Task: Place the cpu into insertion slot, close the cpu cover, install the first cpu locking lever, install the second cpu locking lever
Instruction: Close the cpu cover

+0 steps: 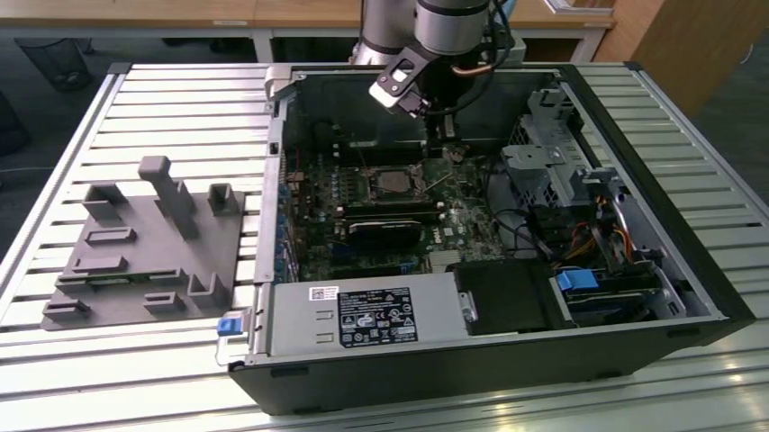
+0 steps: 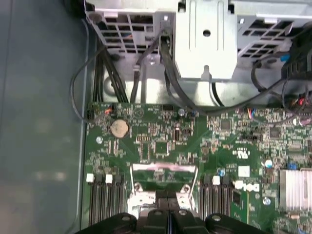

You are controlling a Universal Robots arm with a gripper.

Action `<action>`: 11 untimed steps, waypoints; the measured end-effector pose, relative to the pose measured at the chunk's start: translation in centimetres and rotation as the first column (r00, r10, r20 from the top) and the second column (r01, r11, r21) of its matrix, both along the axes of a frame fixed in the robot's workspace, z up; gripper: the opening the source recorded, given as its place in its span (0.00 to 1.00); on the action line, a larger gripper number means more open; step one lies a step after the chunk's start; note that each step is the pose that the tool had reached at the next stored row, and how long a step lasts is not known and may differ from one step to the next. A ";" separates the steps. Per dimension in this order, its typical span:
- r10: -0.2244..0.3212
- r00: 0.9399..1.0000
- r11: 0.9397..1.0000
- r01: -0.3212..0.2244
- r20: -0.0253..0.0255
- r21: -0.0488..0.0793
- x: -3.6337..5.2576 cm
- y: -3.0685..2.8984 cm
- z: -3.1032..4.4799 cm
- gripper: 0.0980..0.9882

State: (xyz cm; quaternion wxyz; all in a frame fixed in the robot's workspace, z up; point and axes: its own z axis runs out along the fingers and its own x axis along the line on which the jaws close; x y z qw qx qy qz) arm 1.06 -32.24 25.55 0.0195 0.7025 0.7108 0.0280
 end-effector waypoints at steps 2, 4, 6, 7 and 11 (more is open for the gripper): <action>0.000 1.000 1.000 0.000 0.000 0.000 0.08 0.00 0.04 0.01; 0.000 1.000 1.000 0.000 0.000 0.000 0.10 0.01 0.16 0.01; 0.000 1.000 1.000 0.000 0.000 0.000 0.15 0.01 0.22 0.01; 0.000 1.000 1.000 0.000 0.000 0.001 0.25 0.00 0.24 0.01; 0.000 1.000 1.000 0.000 0.000 0.003 1.01 0.01 0.24 0.01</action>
